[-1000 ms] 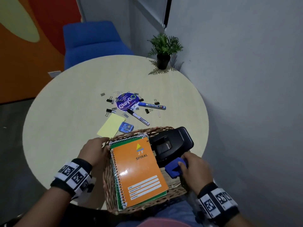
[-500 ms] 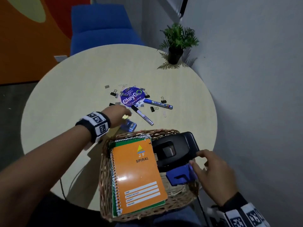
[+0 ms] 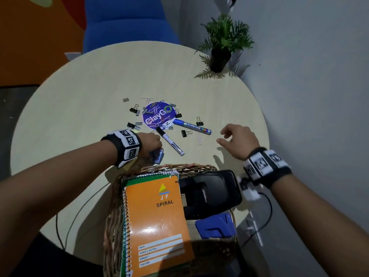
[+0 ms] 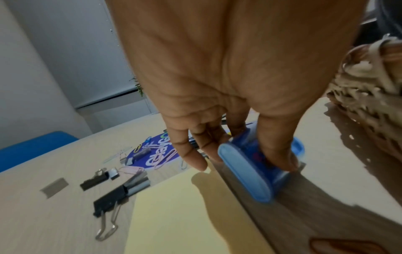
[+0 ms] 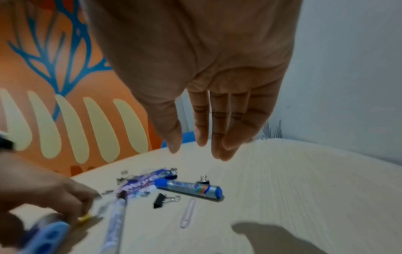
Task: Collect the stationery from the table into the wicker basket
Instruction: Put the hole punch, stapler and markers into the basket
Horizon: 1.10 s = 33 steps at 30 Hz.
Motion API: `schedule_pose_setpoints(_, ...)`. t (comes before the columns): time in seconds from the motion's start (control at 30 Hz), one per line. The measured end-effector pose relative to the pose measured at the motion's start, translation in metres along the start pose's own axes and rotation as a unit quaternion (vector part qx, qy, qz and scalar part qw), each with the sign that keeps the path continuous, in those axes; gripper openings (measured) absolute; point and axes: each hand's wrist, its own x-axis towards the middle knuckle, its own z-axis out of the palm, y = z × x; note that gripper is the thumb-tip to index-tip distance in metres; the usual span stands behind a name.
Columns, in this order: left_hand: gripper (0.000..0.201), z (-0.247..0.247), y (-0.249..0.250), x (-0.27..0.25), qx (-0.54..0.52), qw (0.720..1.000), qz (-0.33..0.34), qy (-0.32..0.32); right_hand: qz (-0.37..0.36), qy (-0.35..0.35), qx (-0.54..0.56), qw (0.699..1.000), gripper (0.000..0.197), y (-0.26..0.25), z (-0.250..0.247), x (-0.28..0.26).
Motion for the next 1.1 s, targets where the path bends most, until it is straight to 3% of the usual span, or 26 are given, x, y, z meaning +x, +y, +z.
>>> schedule_pose_setpoints(0.1, 0.034, -0.008, 0.0, -0.019, -0.093, 0.993, -0.029, 0.065, -0.004, -0.067, -0.024, 0.997, 0.04, -0.004, 0.017, 0.056)
schedule_pose_setpoints(0.2, 0.035, -0.026, 0.005, -0.056, -0.227, 0.953, -0.062, 0.191, -0.014, -0.105, -0.053, 0.993, 0.051, -0.009, 0.032, 0.094)
schedule_pose_setpoints(0.27, 0.041, -0.036, 0.025, -0.09, -0.301, 0.92, -0.042, 0.248, -0.039, -0.119, -0.092, 0.988, 0.045, -0.012, 0.041, 0.107)
schedule_pose_setpoints(0.37, 0.053, -0.042, 0.077, -0.134, -0.397, 0.889, 0.045, 0.224, -0.065, -0.112, -0.126, 0.984, 0.028, -0.013, 0.052, 0.113)
schedule_pose_setpoints(0.5, 0.042, -0.015, 0.138, -0.142, -0.422, 0.881, 0.136, 0.165, -0.069, -0.107, -0.123, 0.984, 0.022, -0.013, 0.056, 0.111)
schedule_pose_setpoints(0.6, 0.034, 0.01, 0.168, -0.127, -0.404, 0.891, 0.162, 0.126, -0.078, -0.094, -0.098, 0.988, 0.021, -0.016, 0.039, 0.098)
schedule_pose_setpoints(0.73, 0.03, 0.026, 0.18, -0.104, -0.375, 0.908, 0.138, 0.122, -0.106, -0.053, -0.043, 0.992, 0.016, -0.019, -0.012, 0.049)
schedule_pose_setpoints(0.8, 0.028, 0.029, 0.18, -0.098, -0.352, 0.911, 0.153, 0.151, -0.11, -0.012, 0.002, 0.994, 0.015, -0.013, -0.038, 0.013)
schedule_pose_setpoints(0.93, 0.022, 0.035, 0.186, -0.095, -0.184, 0.925, 0.215, 0.253, -0.096, 0.073, 0.112, 0.986, 0.009, 0.011, -0.079, -0.072)
schedule_pose_setpoints(1.1, 0.017, 0.043, 0.192, -0.095, -0.054, 0.923, 0.261, 0.279, -0.076, 0.108, 0.212, 0.968, 0.011, 0.026, -0.09, -0.179)
